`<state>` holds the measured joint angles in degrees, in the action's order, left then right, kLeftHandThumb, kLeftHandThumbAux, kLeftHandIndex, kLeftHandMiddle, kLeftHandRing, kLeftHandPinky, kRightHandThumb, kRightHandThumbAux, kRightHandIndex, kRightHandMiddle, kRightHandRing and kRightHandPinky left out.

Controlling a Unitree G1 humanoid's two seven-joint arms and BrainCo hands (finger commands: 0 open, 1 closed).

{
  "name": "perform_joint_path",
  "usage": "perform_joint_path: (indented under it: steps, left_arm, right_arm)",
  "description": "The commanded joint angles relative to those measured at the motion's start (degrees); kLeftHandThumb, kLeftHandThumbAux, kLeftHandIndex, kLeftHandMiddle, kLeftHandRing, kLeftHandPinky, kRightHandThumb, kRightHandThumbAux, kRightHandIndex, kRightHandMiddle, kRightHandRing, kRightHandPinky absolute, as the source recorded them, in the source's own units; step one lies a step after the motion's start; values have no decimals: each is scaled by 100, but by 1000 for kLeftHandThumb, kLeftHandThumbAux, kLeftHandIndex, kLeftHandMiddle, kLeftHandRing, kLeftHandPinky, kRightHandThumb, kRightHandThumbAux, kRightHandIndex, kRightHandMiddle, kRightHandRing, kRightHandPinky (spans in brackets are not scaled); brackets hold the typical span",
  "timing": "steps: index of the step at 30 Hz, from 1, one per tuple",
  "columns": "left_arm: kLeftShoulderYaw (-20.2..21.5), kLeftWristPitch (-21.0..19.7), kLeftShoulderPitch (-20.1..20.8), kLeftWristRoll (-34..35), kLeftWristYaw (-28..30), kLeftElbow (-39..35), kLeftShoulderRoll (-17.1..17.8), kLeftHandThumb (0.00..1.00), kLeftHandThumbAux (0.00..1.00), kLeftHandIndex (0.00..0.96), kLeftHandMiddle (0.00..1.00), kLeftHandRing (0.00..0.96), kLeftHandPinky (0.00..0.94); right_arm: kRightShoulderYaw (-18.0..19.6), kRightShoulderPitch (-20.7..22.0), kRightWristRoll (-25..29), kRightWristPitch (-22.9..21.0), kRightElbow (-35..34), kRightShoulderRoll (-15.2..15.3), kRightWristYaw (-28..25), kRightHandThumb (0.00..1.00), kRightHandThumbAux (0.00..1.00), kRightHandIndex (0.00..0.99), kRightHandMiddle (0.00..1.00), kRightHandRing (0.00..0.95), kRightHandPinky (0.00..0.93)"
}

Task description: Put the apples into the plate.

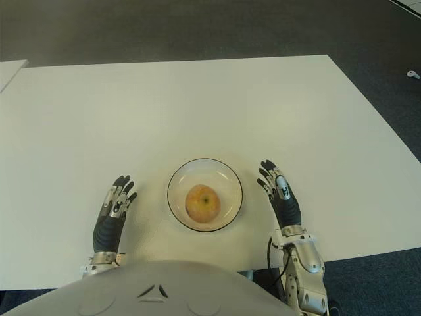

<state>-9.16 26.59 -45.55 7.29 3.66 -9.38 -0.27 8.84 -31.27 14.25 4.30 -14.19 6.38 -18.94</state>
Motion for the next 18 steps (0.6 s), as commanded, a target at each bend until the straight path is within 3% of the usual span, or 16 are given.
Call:
perform_joint_path:
  steps: [1, 5, 10, 18]
  left_arm:
    - [43, 13, 52, -3, 144, 135, 85, 67, 297, 0, 0, 0, 0]
    - [158, -51, 169, 213, 228, 336, 101, 71, 293, 0, 0, 0, 0]
    - [266, 167, 432, 621, 405, 786, -122, 78, 297, 0, 0, 0, 0]
    - [376, 482, 763, 824, 497, 1402, -455, 86, 307, 0, 0, 0, 0]
  right_arm:
    - [-144, -76, -127, 246, 244, 67, -149, 58, 274, 0, 3, 0, 0]
    - [-238, -76, -108, 386, 414, 37, -222, 57, 297, 0, 0, 0, 0]
    - [-391, -9, -65, 813, 1062, -281, -180, 51, 307, 0, 0, 0, 0]
    - [-429, 61, -49, 1218, 1387, -491, -55, 32, 313, 0, 8, 0, 0]
